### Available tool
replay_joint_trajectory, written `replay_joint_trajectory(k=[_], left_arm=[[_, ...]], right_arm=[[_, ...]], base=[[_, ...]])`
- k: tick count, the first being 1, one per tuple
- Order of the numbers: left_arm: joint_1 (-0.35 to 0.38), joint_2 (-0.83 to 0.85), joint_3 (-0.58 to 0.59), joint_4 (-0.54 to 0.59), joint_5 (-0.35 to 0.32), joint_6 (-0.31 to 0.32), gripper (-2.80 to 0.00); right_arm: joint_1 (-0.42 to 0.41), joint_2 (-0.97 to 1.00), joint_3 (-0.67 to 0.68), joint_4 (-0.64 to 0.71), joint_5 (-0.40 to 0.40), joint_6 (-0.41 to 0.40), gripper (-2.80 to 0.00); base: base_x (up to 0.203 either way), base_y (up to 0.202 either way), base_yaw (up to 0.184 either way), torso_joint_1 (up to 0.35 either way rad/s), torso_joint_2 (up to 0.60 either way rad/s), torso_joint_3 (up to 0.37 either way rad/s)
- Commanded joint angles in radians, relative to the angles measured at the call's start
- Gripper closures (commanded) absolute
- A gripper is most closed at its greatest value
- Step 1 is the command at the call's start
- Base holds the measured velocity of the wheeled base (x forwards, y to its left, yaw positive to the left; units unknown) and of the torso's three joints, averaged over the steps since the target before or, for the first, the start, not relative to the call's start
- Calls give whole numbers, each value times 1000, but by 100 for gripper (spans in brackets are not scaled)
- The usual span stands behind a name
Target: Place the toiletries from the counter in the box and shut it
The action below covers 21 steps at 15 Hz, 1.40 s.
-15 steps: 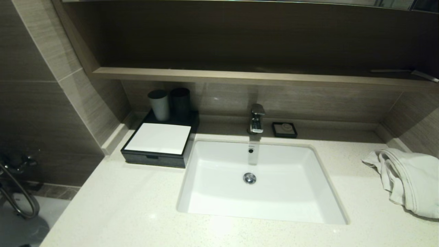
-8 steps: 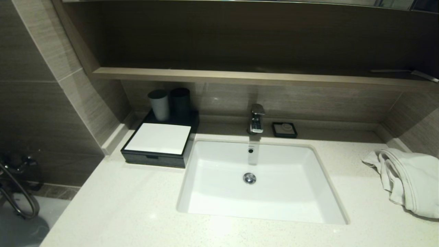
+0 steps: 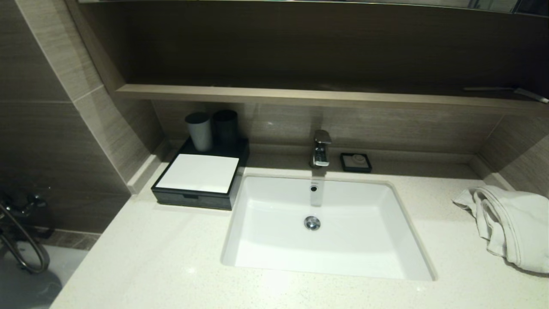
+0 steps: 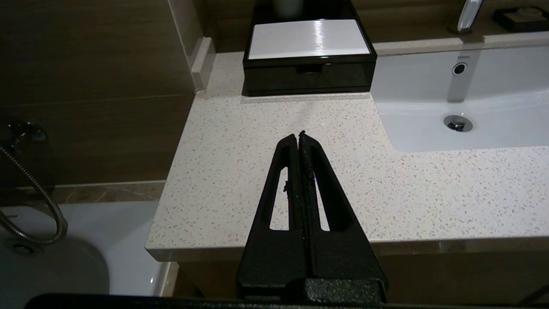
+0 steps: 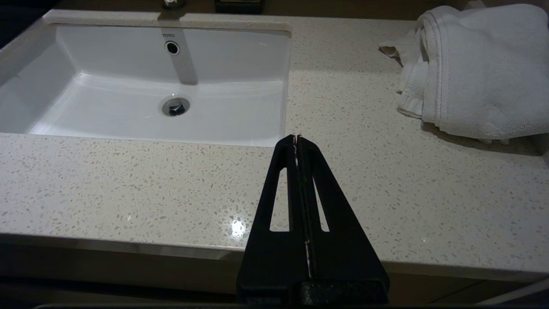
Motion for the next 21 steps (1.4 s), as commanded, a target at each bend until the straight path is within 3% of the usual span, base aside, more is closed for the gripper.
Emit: replay_joint_trajectory(k=[1,7,11,13,21], left_arm=[[0,-23,-3,-1,0,0,0],[0,-23,-8,24,9,-1,0],[0,-23,9,62,92,-13,0],[0,-23,10,77,96,-40,0],[-1,-23,10,79,95,-40,0]], right_arm=[[0,0,0,0,0,0,0],[0,0,0,0,0,0,0],[0,0,0,0,0,0,0],[0,0,0,0,0,0,0],[0,0,0,0,0,0,0]], base=[[0,0,0,0,0,0],[0,0,0,0,0,0],[0,0,0,0,0,0],[0,0,0,0,0,0],[0,0,0,0,0,0]])
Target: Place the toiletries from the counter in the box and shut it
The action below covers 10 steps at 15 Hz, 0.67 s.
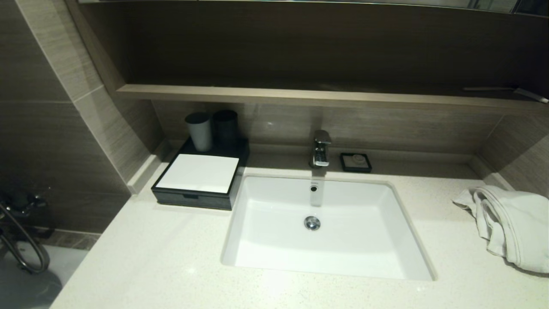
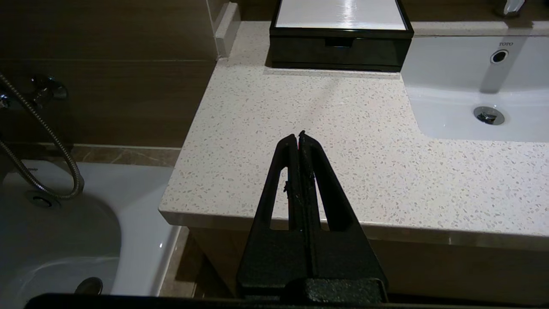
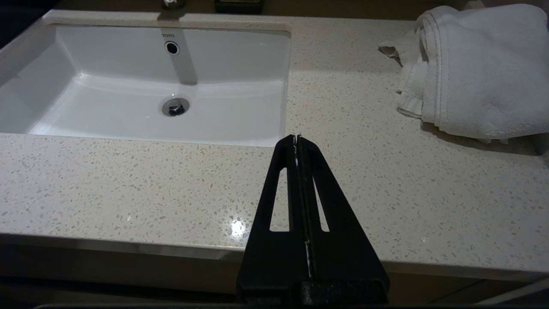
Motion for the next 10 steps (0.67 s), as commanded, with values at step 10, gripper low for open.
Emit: replay_joint_trajectory(k=[10], left_arm=[[0,0,0,-2,4,-28,0]], right_arm=[[0,0,0,0,0,-1,0]], base=[[0,0,0,0,0,0]])
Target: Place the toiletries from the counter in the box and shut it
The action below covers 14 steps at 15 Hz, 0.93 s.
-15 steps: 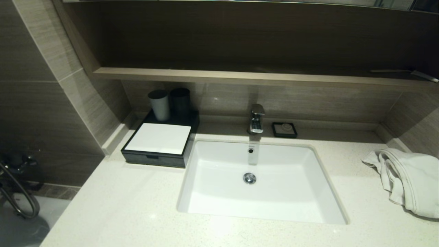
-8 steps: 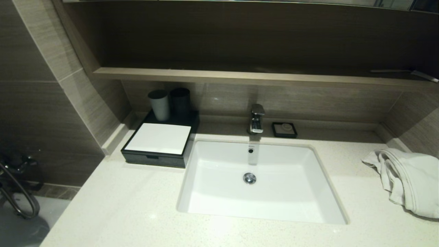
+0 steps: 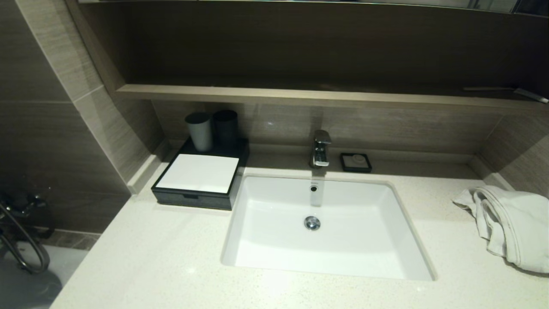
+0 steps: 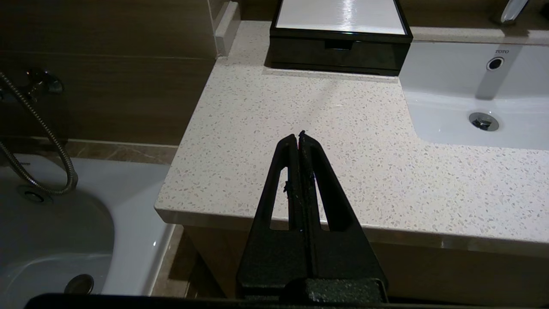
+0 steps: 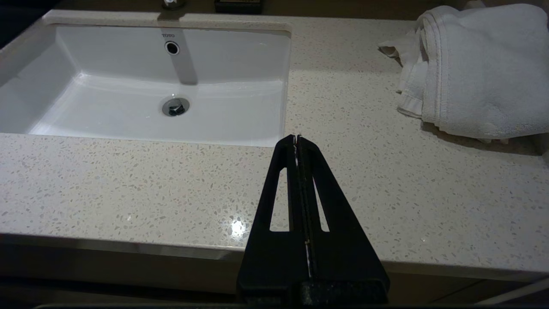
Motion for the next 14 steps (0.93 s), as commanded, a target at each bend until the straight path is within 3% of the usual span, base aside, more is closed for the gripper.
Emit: replay_joint_trajectory(k=[1,14], left_arm=[[-1,0,0,0,0,0,0],[-1,0,0,0,0,0,0]], right_arm=[[0,0,0,0,0,0,0],[0,0,0,0,0,0,0]], base=[[0,0,0,0,0,0],[0,0,0,0,0,0]])
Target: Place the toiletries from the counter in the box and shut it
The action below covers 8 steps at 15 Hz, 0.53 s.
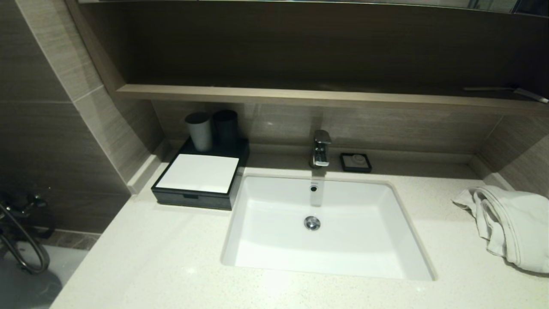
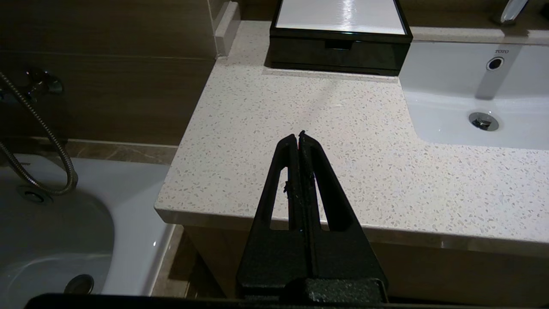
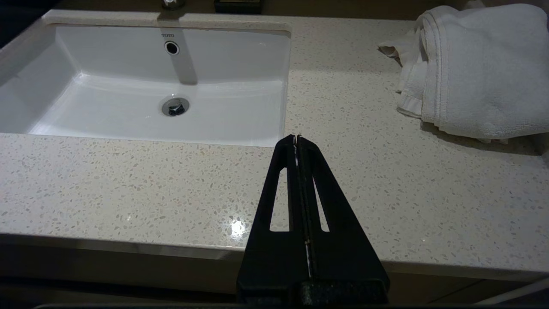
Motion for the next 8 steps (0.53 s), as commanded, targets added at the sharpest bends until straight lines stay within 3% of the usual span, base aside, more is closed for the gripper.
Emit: replay_joint_trajectory(k=[1,8], left_arm=[[1,0,0,0,0,0,0],[-1,0,0,0,0,0,0]], right_arm=[[0,0,0,0,0,0,0],[0,0,0,0,2,0,0]], base=[[0,0,0,0,0,0],[0,0,0,0,0,0]])
